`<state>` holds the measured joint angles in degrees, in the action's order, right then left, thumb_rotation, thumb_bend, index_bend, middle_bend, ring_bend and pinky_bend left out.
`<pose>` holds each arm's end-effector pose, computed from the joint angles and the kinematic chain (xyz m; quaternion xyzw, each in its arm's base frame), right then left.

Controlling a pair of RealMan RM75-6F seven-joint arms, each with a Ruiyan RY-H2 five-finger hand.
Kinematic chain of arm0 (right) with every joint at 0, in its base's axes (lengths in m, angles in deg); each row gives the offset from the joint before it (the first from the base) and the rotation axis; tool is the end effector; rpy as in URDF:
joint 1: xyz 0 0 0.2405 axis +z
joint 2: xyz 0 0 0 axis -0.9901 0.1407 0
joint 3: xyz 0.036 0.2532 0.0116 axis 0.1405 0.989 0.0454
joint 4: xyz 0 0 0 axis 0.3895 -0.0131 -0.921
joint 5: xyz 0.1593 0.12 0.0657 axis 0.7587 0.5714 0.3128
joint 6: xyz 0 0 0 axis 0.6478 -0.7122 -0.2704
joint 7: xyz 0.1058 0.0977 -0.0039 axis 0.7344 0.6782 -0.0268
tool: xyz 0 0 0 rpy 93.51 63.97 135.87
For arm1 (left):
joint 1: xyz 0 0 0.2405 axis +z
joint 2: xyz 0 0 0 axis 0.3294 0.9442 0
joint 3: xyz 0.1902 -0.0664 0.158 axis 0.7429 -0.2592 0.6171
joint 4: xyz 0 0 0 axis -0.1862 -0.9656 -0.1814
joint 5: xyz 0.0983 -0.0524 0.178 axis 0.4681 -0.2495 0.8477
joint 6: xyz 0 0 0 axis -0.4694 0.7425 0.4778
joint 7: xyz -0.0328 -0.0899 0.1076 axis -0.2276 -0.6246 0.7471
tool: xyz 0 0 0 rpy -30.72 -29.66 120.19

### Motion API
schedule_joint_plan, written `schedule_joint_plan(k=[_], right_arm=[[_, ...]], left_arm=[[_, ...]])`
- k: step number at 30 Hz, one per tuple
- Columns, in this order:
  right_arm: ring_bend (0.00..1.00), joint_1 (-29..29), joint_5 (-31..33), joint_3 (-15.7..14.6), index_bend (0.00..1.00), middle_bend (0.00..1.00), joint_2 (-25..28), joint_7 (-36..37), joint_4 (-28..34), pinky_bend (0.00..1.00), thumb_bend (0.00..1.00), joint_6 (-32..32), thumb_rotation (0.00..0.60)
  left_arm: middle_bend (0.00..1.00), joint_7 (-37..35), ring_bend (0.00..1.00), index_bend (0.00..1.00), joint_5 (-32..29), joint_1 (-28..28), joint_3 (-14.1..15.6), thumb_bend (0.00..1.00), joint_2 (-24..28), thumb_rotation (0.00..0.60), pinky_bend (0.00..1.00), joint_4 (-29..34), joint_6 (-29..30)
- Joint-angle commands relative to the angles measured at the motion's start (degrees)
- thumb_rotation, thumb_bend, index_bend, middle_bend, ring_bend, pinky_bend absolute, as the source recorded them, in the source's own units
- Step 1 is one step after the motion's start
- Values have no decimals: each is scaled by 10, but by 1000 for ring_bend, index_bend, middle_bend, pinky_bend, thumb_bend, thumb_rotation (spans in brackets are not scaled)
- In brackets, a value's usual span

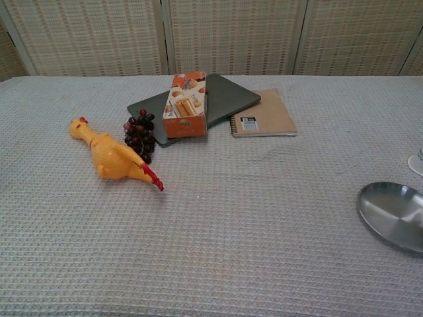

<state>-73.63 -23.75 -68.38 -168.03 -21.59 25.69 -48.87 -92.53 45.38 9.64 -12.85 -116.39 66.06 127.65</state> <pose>-0.3633 -0.1831 0.0547 0.6991 -0.3892 0.2193 0.5582 -0.3164 0.1956 0.1456 -0.6522 -0.3843 -0.3754 0.5348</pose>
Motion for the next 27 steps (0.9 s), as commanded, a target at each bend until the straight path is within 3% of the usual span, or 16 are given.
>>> schedule_joint_plan(k=[1, 16, 27], right_arm=[[0, 1, 0, 0, 364, 0, -2, 1, -2, 0, 243, 1, 600], [0, 20, 11, 3, 395, 0, -23, 16, -18, 0, 249, 34, 600], [0, 23, 11, 3, 487, 0, -31, 11, -20, 1, 258, 30, 600]], left_arm=[[0, -1, 0, 0, 0, 0, 0, 397, 0, 600, 78, 0, 0], [0, -8, 0, 0, 1, 1, -1, 396, 4, 600, 78, 2, 4], [0, -15, 0, 0, 2, 2, -1, 397, 6, 600, 79, -2, 6]])
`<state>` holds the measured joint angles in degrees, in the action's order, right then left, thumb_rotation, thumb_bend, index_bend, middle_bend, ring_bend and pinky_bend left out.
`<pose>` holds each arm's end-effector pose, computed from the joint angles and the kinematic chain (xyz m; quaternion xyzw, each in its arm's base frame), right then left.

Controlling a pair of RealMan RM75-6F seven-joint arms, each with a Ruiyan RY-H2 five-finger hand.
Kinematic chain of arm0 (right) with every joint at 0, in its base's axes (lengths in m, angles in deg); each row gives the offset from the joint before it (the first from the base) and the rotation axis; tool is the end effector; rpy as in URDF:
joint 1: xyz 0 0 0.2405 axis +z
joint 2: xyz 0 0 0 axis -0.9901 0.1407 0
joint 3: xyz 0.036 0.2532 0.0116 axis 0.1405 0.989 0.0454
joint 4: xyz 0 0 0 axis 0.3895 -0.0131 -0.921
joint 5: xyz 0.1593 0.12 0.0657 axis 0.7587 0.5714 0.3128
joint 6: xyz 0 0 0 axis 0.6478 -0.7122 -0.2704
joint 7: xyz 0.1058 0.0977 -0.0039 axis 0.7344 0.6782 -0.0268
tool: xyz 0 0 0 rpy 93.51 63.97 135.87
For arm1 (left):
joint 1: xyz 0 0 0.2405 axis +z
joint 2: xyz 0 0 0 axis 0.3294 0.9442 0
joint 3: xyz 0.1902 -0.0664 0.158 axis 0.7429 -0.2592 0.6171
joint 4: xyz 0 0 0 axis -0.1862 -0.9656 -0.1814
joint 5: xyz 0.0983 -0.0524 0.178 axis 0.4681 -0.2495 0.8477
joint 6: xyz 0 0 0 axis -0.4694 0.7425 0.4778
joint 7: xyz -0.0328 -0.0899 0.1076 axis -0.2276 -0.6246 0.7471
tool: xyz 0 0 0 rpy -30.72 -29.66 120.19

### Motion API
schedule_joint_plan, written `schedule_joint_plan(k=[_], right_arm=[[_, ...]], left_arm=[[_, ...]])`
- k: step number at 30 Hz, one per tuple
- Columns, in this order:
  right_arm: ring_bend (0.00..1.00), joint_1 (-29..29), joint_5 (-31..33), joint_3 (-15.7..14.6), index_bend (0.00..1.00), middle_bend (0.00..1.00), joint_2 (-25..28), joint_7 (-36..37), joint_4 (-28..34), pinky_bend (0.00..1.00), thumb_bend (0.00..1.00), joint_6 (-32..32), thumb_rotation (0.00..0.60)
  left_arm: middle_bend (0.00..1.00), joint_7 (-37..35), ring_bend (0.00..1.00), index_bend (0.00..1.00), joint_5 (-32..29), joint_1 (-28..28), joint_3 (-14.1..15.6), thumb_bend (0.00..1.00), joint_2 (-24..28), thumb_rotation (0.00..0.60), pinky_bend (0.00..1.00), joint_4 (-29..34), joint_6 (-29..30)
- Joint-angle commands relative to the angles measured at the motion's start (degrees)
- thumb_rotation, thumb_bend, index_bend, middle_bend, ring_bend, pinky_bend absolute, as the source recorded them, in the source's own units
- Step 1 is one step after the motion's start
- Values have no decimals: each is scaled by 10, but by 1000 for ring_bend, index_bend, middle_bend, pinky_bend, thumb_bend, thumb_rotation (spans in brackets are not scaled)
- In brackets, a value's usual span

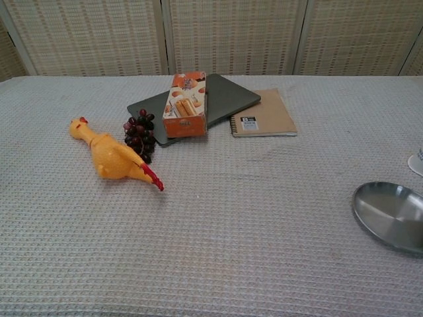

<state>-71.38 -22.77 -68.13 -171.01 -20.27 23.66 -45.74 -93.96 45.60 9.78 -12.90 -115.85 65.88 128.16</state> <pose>-0.3589 -0.1955 0.0343 0.7038 -0.4060 0.2238 0.5383 -0.3172 0.1953 0.1502 -0.6483 -0.3859 -0.3816 0.5340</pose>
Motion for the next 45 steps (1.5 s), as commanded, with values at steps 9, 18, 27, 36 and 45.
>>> schedule_joint_plan(k=[9, 18, 27, 36, 45], right_arm=[[0, -2, 4, 5, 586, 0, -6, -9, -4, 61, 281, -15, 600], [0, -17, -17, 19, 602, 0, 39, 6, 60, 63, 287, -86, 600], [0, 34, -17, 31, 403, 0, 17, -31, 77, 63, 290, -26, 600], [0, 40, -10, 26, 0, 0, 49, 22, 102, 63, 204, -8, 600], [0, 35, 45, 66, 0, 0, 102, 55, 97, 63, 191, -20, 600]], left_arm=[[0, 3, 0, 0, 0, 0, 0, 399, 0, 600, 78, 0, 1], [0, 4, 0, 0, 0, -1, 0, 399, -1, 600, 79, 1, -2], [0, 3, 0, 0, 0, 0, 0, 397, 0, 600, 78, 3, 0], [0, -6, 0, 0, 1, 1, 0, 398, 3, 600, 79, 1, 2], [0, 7, 0, 0, -2, -1, -1, 397, 0, 600, 78, 5, -3]])
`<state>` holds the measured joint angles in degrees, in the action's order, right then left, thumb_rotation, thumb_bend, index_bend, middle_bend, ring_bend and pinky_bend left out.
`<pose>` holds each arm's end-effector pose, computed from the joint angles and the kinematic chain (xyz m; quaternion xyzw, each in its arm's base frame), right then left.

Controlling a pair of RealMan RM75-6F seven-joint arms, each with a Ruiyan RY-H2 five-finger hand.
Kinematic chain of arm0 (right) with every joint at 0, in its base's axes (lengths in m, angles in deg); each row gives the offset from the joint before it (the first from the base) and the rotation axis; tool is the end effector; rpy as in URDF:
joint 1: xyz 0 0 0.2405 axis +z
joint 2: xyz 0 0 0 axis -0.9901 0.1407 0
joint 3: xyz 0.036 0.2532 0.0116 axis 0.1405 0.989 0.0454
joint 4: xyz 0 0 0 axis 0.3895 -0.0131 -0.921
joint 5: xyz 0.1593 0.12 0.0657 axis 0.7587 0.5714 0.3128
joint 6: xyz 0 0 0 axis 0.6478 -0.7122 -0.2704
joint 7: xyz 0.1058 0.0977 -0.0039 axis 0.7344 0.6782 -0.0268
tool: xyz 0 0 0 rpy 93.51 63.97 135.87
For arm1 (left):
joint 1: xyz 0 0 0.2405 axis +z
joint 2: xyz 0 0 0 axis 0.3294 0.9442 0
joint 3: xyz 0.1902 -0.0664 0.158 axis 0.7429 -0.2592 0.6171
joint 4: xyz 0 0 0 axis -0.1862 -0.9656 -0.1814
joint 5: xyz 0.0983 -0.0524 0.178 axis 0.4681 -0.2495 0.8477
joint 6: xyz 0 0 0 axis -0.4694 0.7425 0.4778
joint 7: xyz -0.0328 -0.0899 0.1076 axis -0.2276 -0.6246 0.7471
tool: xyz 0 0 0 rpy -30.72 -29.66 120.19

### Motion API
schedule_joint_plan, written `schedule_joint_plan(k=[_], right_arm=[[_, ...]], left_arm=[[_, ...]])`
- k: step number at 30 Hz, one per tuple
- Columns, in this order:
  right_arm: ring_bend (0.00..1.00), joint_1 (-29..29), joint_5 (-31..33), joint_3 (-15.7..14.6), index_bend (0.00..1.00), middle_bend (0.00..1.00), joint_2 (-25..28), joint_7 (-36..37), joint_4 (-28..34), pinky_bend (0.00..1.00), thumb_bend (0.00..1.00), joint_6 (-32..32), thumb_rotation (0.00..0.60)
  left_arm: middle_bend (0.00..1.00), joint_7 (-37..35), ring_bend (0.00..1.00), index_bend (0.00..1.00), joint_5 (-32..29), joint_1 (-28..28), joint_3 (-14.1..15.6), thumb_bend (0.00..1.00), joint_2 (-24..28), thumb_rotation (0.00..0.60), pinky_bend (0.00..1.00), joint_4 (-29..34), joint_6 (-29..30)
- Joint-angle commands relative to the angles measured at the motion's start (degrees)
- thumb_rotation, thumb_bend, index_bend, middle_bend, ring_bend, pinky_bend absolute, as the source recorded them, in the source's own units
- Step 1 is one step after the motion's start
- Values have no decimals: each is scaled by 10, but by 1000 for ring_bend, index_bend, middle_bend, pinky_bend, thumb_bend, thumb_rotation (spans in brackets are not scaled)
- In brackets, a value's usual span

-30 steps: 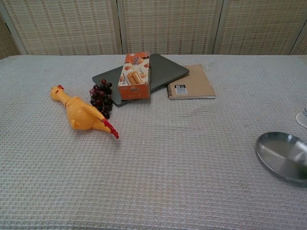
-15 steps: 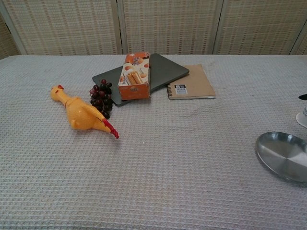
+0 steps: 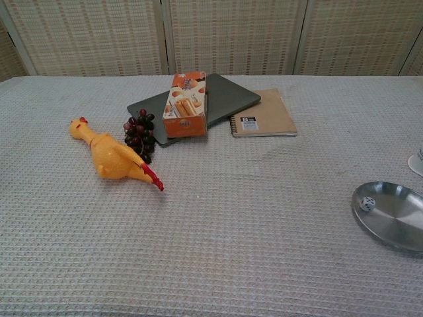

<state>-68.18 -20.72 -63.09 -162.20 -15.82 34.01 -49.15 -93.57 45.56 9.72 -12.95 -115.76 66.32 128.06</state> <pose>-0.3270 -0.2352 0.0907 0.6553 -0.4030 0.3110 0.5581 -0.3157 0.1956 0.1498 -0.6488 -0.3856 -0.3814 0.5337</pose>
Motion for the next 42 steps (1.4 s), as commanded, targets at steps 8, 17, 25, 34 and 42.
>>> schedule_joint_plan(k=[8, 17, 25, 34, 42], right_arm=[[0, 62, 92, 41, 0, 0, 13, 6, -74, 62, 191, 132, 600], [0, 99, 116, 52, 32, 2, -27, 13, -141, 76, 191, 179, 600], [12, 107, 120, 48, 259, 138, -60, 39, -181, 216, 191, 195, 600], [230, 105, 97, 49, 493, 352, -101, 65, -228, 419, 192, 151, 600], [289, 87, 39, 33, 554, 390, -65, 99, -153, 441, 194, 87, 600]], left_arm=[[0, 8, 0, 0, -6, -1, 0, 397, -6, 600, 79, -5, -7], [0, 15, 0, 0, -14, -3, -3, 398, -6, 600, 78, -1, -13], [0, 15, 0, 0, -17, -4, -4, 395, -7, 600, 79, -4, -16], [0, 15, 0, 0, -20, -4, -5, 396, -7, 600, 79, -4, -17], [0, 15, 0, 0, -18, -4, -4, 396, -6, 600, 79, -3, -16]])
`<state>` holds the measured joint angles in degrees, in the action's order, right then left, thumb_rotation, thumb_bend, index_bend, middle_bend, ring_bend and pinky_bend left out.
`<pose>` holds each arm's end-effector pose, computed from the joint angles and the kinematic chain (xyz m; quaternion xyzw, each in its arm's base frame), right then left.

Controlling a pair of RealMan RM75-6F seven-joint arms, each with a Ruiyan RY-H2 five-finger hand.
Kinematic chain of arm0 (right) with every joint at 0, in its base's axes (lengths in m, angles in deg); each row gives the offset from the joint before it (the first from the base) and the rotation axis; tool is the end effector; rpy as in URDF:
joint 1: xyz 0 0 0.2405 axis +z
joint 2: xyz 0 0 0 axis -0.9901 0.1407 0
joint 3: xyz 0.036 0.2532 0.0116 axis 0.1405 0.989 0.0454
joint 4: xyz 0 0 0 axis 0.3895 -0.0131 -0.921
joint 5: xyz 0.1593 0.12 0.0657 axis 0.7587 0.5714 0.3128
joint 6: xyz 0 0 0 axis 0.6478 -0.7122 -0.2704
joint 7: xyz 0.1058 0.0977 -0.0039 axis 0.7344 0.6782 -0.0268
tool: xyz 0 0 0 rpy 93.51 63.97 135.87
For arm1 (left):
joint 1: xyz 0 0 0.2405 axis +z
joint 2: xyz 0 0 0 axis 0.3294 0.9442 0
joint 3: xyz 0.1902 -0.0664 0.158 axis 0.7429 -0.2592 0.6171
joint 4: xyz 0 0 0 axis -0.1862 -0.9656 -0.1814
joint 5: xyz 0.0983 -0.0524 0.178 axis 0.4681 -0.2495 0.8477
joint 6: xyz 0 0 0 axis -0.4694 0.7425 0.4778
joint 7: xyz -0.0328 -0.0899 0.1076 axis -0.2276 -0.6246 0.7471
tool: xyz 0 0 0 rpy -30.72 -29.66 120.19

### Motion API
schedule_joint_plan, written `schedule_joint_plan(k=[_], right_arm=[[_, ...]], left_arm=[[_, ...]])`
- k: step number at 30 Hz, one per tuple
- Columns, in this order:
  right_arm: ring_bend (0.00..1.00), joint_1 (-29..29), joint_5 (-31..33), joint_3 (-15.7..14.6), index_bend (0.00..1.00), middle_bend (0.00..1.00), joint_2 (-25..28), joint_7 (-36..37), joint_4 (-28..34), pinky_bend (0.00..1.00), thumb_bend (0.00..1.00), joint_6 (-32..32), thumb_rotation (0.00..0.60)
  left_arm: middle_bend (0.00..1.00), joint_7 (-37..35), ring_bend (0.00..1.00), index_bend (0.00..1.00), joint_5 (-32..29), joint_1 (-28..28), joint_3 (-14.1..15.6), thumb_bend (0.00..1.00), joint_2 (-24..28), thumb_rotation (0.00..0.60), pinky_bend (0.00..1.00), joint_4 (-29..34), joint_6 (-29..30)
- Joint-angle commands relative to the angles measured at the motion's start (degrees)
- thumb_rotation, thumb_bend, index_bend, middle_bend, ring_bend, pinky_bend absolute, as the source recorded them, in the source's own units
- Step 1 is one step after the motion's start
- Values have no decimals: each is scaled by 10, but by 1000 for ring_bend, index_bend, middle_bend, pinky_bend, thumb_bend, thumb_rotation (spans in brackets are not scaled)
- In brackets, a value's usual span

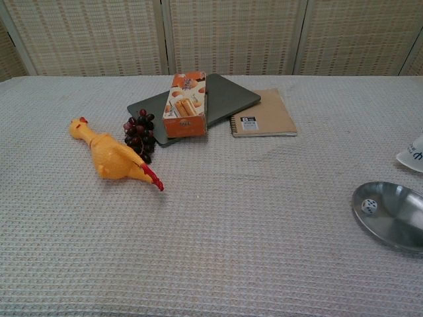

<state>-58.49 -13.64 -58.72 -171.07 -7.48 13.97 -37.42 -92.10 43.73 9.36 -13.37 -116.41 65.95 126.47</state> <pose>-0.3519 -0.3156 0.0767 0.6300 -0.4298 0.2980 0.5741 -0.3199 0.1994 0.1463 -0.6475 -0.3895 -0.3669 0.5426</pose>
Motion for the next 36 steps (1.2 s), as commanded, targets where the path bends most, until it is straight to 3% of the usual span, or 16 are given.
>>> schedule_joint_plan(k=[1, 8, 12, 36], right_arm=[[288, -13, -43, -15, 553, 390, 32, 18, 64, 441, 194, -39, 600], [288, -17, -124, -57, 546, 390, 90, 16, 203, 441, 194, -67, 600], [289, -11, -142, -72, 538, 390, 98, -12, 239, 441, 194, -58, 600], [289, -10, -111, -85, 525, 390, 72, -55, 221, 441, 195, -33, 600]], left_arm=[[0, 1, 0, 0, 1, 0, 0, 396, 0, 600, 79, 1, 0], [0, 3, 0, 0, 2, 0, 1, 396, 0, 600, 79, 2, 0], [0, -1, 0, 0, 1, 0, 0, 396, 1, 600, 79, 2, 1], [0, -5, 0, 0, 2, 0, 0, 396, 2, 600, 79, 1, 1]])
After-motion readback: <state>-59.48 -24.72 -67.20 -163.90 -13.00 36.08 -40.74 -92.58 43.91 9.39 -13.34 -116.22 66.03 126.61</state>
